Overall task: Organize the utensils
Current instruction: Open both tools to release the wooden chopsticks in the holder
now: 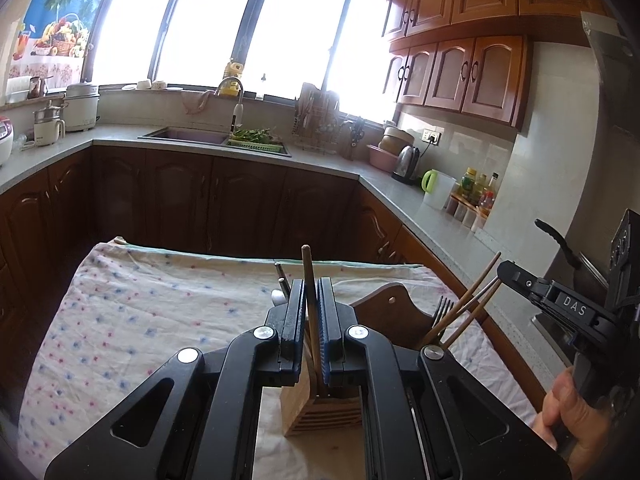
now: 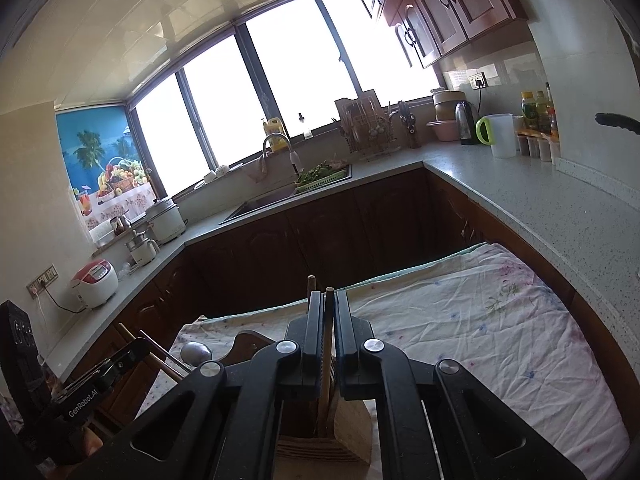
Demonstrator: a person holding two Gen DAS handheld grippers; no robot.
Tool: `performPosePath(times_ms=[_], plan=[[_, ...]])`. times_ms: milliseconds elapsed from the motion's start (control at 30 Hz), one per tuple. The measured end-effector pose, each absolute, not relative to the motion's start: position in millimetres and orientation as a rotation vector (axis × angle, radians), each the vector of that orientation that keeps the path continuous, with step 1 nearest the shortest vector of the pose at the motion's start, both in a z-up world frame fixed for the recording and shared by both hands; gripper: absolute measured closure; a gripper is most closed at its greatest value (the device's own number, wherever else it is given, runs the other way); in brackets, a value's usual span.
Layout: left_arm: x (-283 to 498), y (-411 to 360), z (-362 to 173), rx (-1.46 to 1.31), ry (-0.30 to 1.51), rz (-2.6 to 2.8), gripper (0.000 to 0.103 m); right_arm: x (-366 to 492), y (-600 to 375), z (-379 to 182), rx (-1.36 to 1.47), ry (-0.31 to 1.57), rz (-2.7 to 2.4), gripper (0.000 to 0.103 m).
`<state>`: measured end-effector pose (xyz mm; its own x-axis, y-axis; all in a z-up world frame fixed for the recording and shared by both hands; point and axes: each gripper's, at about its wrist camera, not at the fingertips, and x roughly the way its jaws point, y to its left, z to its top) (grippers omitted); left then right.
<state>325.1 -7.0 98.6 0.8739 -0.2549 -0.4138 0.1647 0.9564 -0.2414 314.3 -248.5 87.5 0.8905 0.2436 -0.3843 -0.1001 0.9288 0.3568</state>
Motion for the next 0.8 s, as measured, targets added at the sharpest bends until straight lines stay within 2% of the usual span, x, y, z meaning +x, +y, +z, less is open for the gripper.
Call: performPosePath(times_ms=[133,167,200,233,267,300,333,400,467,533,667,733,800], plan=[[325,-6,101,-0.206,0.461,-0.233,0.097,314,-249,88,0.344,0.442,0.191,0.091],[324,-6,103,-0.203,0.457,-0.237,0.096,313,-251,89,0.350,0.440,0.197,0.086],[322,-6,105,-0.200,0.452,-0.237,0.089,311,-251,90,0.354,0.435,0.199,0.077],[320,-6,107,-0.200,0.444,-0.235,0.074,309,-253,92,0.360,0.425,0.204,0.069],[316,-6,110,-0.204,0.431,-0.236,0.067,306,-254,94,0.364,0.412,0.208,0.054],[312,-5,113,-0.206,0.416,-0.231,0.056,303,-255,97,0.366,0.398,0.209,0.047],[309,-5,116,-0.207,0.404,-0.227,0.050,300,-256,100,0.370,0.384,0.210,0.044],[303,-3,121,-0.215,0.392,-0.232,0.047,294,-259,105,0.382,0.362,0.217,0.027],[299,-1,124,-0.225,0.388,-0.233,0.044,288,-262,109,0.395,0.343,0.223,0.017],[292,1,126,-0.232,0.385,-0.228,0.034,282,-264,112,0.395,0.332,0.222,0.015],[277,8,125,-0.253,0.385,-0.212,0.022,266,-266,113,0.391,0.316,0.227,0.005],[269,11,123,-0.260,0.393,-0.198,0.012,259,-267,111,0.390,0.322,0.229,0.002],[260,14,118,-0.266,0.401,-0.184,0.009,251,-270,107,0.402,0.334,0.232,0.001]])
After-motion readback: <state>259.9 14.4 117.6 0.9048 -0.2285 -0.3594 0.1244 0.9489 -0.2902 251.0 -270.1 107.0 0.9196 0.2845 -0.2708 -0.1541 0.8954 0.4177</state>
